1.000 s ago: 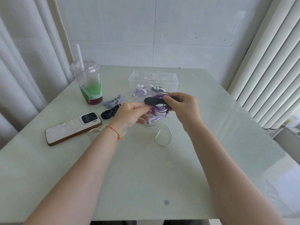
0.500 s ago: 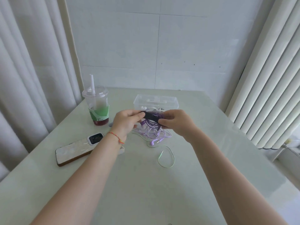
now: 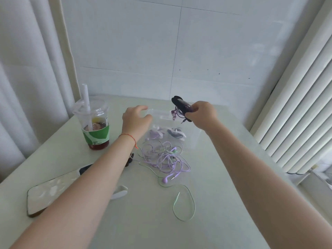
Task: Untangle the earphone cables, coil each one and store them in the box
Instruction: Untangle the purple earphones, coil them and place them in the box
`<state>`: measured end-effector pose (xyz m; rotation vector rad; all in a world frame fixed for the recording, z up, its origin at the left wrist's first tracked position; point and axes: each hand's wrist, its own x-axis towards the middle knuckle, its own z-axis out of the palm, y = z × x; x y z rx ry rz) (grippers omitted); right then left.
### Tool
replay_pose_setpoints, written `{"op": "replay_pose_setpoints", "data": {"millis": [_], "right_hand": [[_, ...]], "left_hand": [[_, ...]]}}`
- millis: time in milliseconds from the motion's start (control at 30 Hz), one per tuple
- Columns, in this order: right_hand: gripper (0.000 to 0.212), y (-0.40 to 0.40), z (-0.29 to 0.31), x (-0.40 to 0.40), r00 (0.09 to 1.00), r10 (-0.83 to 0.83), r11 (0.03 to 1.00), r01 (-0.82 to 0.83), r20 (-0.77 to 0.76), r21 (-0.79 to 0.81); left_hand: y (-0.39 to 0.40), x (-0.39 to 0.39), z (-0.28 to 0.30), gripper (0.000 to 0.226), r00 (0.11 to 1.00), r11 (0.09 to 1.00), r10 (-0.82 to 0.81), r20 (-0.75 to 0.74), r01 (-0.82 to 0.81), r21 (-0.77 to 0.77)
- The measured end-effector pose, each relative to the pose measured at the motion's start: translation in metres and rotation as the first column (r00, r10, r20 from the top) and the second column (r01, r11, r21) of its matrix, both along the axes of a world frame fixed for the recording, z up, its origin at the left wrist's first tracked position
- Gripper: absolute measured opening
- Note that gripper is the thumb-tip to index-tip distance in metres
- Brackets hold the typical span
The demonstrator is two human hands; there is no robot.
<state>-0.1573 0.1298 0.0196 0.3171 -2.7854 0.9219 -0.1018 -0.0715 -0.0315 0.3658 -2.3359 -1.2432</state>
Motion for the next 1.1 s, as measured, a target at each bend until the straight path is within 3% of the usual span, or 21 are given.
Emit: {"op": "replay_pose_setpoints", "data": {"millis": [100,233,367,433,533,733,900,1000,1100], "right_hand": [[0.011,-0.002,-0.007,-0.020,0.999,-0.016,0.981,0.008,0.042,0.192],[0.015,-0.002,-0.022,-0.041,0.997,-0.070,0.940,0.070,-0.010,0.335],[0.047,-0.007,-0.029,-0.043,0.997,-0.060,0.848,0.027,0.045,0.529],[0.046,-0.009,-0.028,-0.042,0.997,-0.040,0.867,-0.002,0.072,0.499],[0.027,-0.005,-0.022,-0.030,0.998,-0.017,0.905,-0.012,0.066,0.424],[0.026,0.004,-0.020,0.010,0.997,0.080,0.950,-0.082,0.020,0.300],[0.015,-0.006,-0.034,0.050,0.978,0.096,0.994,-0.105,-0.185,-0.039],[0.013,-0.016,-0.052,0.074,0.966,0.259,0.964,-0.258,0.000,0.070],[0.028,-0.016,-0.075,0.082,0.927,0.321,0.897,-0.363,0.193,0.254]], "left_hand": [[-0.003,-0.014,-0.007,0.036,0.995,0.999,-0.039,0.095,0.038,0.016],[0.001,-0.017,-0.021,0.032,0.983,0.993,-0.107,0.148,0.097,0.073],[0.003,-0.016,-0.027,0.032,0.985,0.993,-0.101,0.137,0.092,0.071],[0.004,-0.014,-0.027,0.030,0.989,0.995,-0.090,0.121,0.083,0.063],[0.009,-0.009,-0.025,0.026,0.990,0.997,-0.069,0.125,0.066,0.031],[0.015,0.017,-0.019,0.037,0.979,0.996,-0.072,0.191,0.079,-0.034],[0.020,0.048,-0.014,0.035,0.999,0.997,0.004,0.039,-0.001,-0.074],[0.024,0.067,-0.020,0.023,0.999,0.994,-0.013,0.030,0.017,-0.112],[0.025,0.079,-0.029,0.016,0.966,0.966,-0.155,0.209,0.193,-0.174]]}}
